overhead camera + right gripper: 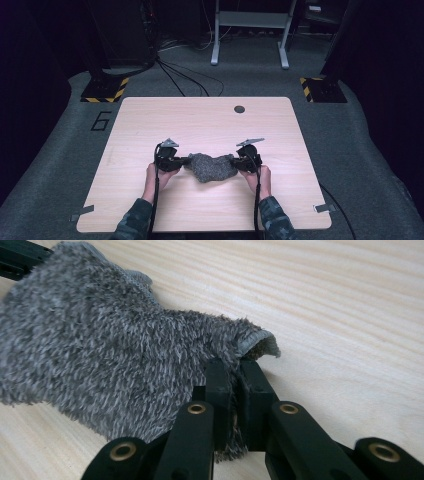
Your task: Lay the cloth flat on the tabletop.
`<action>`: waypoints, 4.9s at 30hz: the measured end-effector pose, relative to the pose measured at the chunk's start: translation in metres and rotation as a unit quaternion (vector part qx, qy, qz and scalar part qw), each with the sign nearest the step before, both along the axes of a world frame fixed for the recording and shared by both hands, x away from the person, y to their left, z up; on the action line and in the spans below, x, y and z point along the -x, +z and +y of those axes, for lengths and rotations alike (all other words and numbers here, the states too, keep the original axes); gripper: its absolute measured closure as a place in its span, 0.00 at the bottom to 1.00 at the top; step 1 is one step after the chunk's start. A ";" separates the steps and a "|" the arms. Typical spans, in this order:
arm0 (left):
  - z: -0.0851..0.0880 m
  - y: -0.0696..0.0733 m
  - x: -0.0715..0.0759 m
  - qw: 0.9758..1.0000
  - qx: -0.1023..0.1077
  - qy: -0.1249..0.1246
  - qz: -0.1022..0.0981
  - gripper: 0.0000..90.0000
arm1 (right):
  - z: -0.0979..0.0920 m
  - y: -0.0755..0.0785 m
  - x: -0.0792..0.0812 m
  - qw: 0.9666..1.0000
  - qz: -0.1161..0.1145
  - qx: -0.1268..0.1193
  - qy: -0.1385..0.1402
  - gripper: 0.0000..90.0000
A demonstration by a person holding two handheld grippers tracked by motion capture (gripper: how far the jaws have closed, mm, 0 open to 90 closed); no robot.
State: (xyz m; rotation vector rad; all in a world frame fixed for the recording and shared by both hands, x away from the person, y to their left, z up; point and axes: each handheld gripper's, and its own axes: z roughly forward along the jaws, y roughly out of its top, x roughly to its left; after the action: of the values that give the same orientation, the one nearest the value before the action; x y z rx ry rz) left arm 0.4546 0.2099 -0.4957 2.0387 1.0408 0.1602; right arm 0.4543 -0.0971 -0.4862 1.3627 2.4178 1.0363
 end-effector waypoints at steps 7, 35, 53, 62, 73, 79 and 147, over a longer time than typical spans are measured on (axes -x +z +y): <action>0.008 0.011 0.008 1.000 0.000 0.008 -0.023 0.99 | -0.010 0.014 0.008 0.999 -0.032 -0.005 -0.006 0.95; 0.005 0.026 0.045 0.996 -0.057 -0.027 -0.056 0.99 | -0.011 0.037 0.054 0.993 -0.111 0.021 0.017 0.92; 0.030 0.024 0.032 0.998 -0.052 0.022 0.007 0.45 | -0.052 0.042 0.058 0.997 -0.076 -0.026 0.005 0.61; -0.002 0.002 0.011 0.996 -0.089 0.029 0.015 0.33 | -0.011 0.024 -0.003 0.998 -0.032 0.016 0.045 0.59; -0.015 -0.014 0.019 0.986 -0.162 0.037 -0.012 0.28 | 0.019 -0.013 -0.015 0.995 -0.013 0.089 0.048 0.57; -0.006 -0.014 0.021 0.984 -0.172 0.039 -0.020 0.28 | 0.004 -0.017 -0.004 0.994 -0.012 0.102 0.025 0.56; 0.016 -0.004 -0.010 0.993 -0.106 0.054 0.015 0.30 | -0.019 0.014 -0.051 0.998 -0.013 0.056 0.027 0.54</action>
State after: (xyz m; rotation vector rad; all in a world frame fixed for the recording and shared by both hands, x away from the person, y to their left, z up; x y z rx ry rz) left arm 0.4647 0.2255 -0.4994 2.1804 1.1975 0.3078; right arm 0.5057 -0.1158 -0.4725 1.2468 2.4651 0.9086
